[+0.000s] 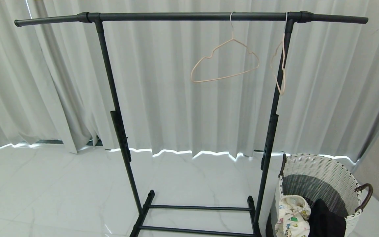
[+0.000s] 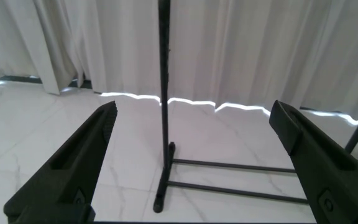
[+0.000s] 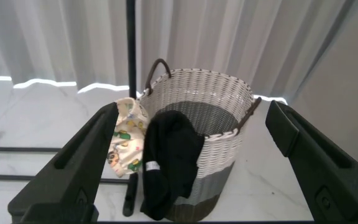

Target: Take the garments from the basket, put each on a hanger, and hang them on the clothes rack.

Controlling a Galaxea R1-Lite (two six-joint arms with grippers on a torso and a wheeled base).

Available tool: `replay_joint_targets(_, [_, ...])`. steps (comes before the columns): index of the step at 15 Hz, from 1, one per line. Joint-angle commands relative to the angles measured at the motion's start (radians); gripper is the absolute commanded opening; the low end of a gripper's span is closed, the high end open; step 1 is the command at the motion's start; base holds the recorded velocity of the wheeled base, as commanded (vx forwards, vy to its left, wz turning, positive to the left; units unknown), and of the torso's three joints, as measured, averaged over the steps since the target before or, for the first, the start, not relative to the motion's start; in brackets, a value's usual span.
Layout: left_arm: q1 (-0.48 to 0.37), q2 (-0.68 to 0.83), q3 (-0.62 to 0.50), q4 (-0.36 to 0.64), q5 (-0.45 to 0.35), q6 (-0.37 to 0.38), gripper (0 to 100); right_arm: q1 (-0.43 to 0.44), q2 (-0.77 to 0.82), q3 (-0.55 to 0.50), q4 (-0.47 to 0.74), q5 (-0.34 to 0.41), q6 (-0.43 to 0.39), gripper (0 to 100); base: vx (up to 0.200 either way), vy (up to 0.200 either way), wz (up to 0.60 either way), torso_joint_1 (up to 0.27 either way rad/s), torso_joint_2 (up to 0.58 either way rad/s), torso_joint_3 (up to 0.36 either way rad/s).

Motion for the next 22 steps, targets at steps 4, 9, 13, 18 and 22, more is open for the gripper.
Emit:
replay_joint_targets(4, [0.003, 0.000, 0.000, 0.000, 0.000, 0.001, 100, 0.000, 0.002, 0.000, 0.000, 0.000, -0.001, 100, 0.050, 0.000, 0.00, 0.003, 0.00, 0.001])
replay_joint_targets(9, [0.003, 0.000, 0.000, 0.000, 0.000, 0.001, 100, 0.000, 0.002, 0.000, 0.000, 0.000, 0.002, 100, 0.200, -0.040, 0.00, -0.001, 0.00, 0.005])
replay_joint_targets(13, [0.001, 0.000, 0.000, 0.000, 0.002, -0.002, 100, 0.000, 0.002, 0.001, 0.000, 0.000, 0.026, 100, 0.000, 0.000, 0.00, 0.000, 0.00, 0.000])
replay_joint_targets(18, [0.001, 0.000, 0.000, 0.000, 0.002, -0.003, 100, 0.000, 0.002, 0.001, -0.004, 0.000, -0.040, 100, 0.000, 0.000, 0.00, 0.000, 0.00, 0.000])
replay_joint_targets(22, [0.003, 0.000, 0.000, 0.000, 0.002, -0.003, 100, 0.000, 0.002, 0.001, -0.006, 0.002, -0.052, 100, 0.000, 0.000, 0.00, 0.000, 0.00, 0.000])
